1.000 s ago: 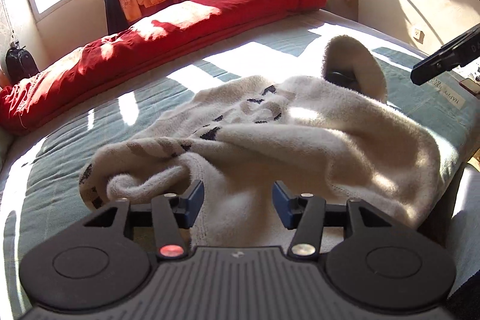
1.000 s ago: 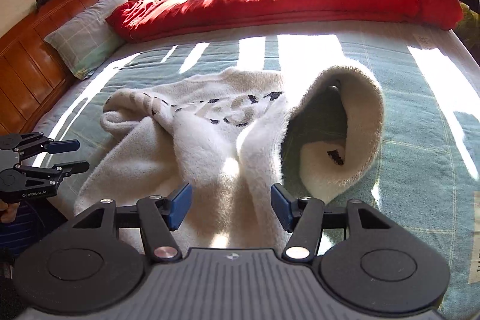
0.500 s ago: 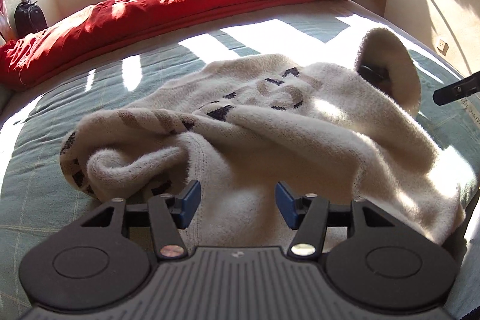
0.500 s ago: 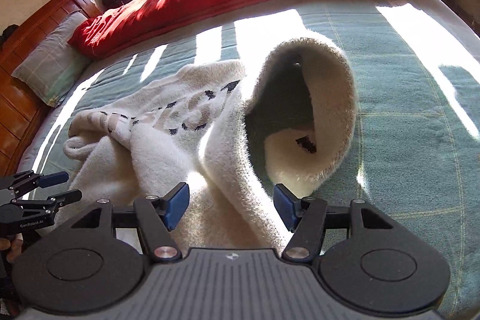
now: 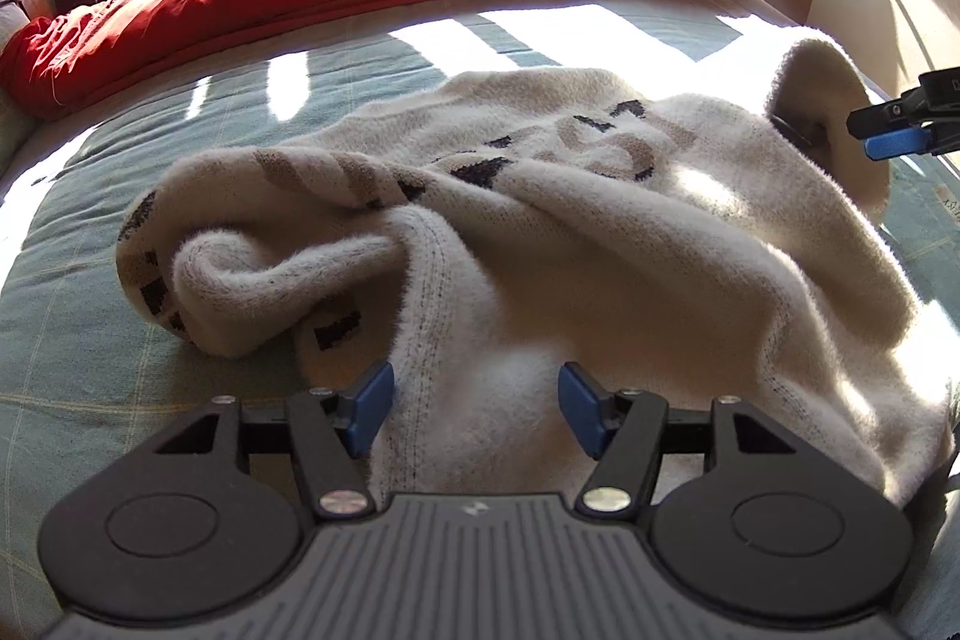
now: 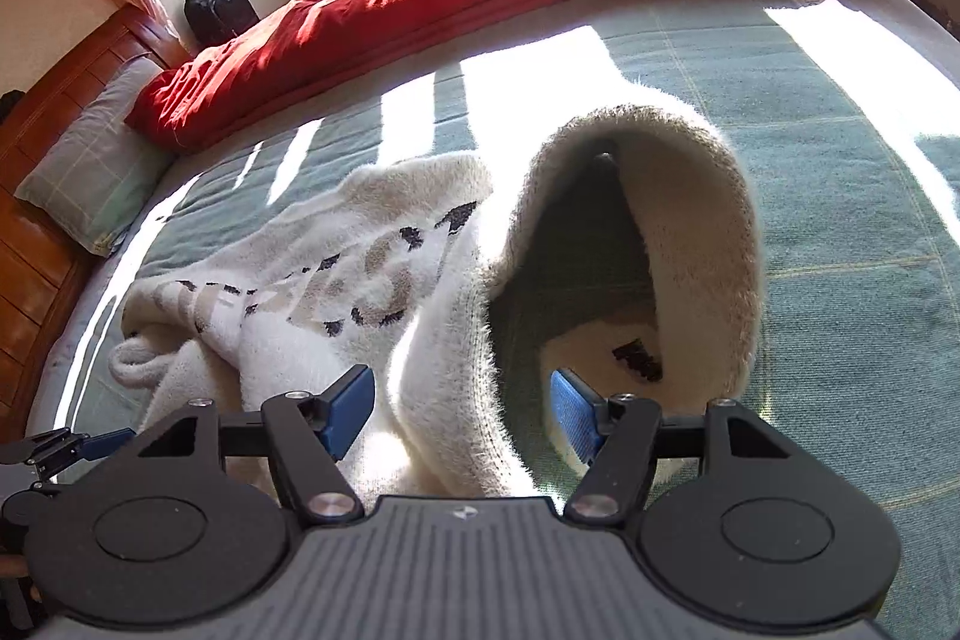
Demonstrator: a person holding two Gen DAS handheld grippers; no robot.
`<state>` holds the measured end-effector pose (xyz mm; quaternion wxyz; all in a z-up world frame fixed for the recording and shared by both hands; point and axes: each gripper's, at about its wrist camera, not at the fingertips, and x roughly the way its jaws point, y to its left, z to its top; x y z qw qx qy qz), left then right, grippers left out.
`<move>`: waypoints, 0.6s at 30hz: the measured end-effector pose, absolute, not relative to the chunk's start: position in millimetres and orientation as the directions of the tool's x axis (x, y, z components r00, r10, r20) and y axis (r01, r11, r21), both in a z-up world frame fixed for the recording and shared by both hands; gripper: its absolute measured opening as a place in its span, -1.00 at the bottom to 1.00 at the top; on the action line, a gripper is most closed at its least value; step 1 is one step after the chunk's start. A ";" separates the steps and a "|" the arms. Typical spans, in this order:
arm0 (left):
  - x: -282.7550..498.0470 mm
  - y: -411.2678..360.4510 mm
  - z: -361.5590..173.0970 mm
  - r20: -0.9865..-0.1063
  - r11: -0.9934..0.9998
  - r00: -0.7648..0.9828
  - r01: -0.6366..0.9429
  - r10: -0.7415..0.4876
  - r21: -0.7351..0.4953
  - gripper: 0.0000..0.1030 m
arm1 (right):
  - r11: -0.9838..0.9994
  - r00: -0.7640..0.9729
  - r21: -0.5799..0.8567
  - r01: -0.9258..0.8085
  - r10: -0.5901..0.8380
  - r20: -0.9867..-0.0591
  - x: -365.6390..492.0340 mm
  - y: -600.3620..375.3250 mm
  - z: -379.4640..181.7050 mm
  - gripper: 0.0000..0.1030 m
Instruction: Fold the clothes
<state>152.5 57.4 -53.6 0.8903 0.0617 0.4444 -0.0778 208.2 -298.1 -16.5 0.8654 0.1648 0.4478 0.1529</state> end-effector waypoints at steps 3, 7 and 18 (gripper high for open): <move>152.5 58.0 -52.7 -0.798 0.980 0.595 0.196 -0.092 0.033 0.25 | 0.885 0.561 0.458 -0.086 0.423 -0.711 216.3 -306.1 -18.2 0.35; 153.7 56.5 -51.1 -0.792 0.979 0.601 0.202 -0.105 0.023 0.26 | 0.874 0.572 0.482 -0.064 0.428 -0.700 227.8 -311.6 -23.1 0.37; 151.0 58.7 -51.8 -0.789 0.982 0.604 0.190 -0.108 0.011 0.28 | 0.862 0.578 0.506 -0.037 0.431 -0.693 284.8 -297.9 -53.1 0.39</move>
